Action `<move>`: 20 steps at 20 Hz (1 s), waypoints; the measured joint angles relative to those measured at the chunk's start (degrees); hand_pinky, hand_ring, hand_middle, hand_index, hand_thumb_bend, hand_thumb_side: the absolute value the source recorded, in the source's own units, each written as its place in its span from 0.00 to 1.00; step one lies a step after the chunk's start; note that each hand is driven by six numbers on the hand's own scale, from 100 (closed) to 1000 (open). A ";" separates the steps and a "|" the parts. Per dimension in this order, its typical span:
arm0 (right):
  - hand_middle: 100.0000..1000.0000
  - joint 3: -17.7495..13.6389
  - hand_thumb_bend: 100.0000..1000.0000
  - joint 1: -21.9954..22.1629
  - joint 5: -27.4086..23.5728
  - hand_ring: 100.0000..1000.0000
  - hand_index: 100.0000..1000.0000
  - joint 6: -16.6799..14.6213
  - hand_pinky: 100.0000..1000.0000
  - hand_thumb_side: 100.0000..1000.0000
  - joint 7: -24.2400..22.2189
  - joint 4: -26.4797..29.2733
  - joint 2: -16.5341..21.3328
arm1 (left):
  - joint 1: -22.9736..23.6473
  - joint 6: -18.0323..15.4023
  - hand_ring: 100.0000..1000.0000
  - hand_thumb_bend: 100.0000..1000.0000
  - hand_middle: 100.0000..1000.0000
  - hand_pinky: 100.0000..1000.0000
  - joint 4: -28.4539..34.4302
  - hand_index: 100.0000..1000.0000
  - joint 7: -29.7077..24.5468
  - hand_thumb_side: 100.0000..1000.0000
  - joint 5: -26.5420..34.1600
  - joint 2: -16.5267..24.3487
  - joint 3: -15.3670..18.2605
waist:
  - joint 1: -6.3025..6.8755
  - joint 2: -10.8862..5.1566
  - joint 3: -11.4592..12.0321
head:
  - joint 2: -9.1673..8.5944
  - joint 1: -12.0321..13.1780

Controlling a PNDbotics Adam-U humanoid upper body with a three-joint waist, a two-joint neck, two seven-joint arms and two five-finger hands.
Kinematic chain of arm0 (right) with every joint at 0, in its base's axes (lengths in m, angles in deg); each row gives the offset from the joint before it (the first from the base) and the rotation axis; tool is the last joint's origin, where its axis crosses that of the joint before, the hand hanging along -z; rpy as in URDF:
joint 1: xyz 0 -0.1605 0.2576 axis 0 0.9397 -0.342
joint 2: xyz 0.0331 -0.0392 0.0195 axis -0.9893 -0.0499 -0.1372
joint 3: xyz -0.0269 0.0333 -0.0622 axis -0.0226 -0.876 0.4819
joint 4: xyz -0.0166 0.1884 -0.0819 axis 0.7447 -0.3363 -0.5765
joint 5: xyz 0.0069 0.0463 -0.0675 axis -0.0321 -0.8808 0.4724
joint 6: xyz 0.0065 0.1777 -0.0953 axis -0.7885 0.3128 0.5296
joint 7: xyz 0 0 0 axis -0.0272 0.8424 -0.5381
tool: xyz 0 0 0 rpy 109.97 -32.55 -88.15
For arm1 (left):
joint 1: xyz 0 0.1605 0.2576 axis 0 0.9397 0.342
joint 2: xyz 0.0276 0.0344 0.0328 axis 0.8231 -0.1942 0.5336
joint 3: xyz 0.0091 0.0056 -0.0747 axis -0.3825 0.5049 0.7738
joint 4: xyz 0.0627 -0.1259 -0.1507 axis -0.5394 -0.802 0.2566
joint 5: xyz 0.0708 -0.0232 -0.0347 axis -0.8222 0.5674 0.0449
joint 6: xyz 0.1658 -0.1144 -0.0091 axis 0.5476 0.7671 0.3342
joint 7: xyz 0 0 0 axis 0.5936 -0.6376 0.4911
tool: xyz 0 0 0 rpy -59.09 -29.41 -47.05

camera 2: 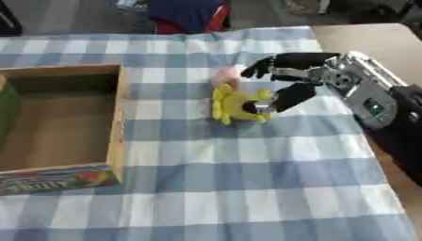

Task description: Pick up objects on the table and place them in the box.

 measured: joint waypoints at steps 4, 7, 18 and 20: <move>0.85 0.58 0.38 0.50 3.48 0.88 1.00 -1.52 0.73 0.85 3.16 0.90 -0.41 | -0.02 -0.01 0.55 0.38 0.48 0.30 0.00 0.81 -0.03 0.51 0.03 -0.02 0.00 | 0.00 0.07 0.02 | 0.00 0.00; 0.84 1.25 0.37 0.79 6.20 0.88 1.00 -2.55 0.73 0.86 5.21 1.16 -0.84 | -0.07 0.01 0.55 0.38 0.48 0.30 0.00 0.81 -0.07 0.51 0.05 -0.05 -0.01 | 0.00 0.19 0.06 | 0.00 -0.03; 0.83 2.33 0.35 2.29 10.72 0.88 1.00 -4.14 0.73 0.87 7.22 0.08 -1.70 | -0.17 0.00 0.55 0.38 0.48 0.30 0.00 0.81 -0.32 0.51 0.08 -0.50 -0.01 | -0.02 0.53 0.20 | 0.00 -0.04; 0.83 2.33 0.35 2.46 10.82 0.88 1.00 -4.03 0.73 0.88 7.31 0.08 -1.70 | -0.30 0.02 0.55 0.38 0.48 0.30 0.00 0.81 -0.35 0.51 0.08 -0.50 -0.01 | -0.03 0.53 0.08 | 0.00 -0.04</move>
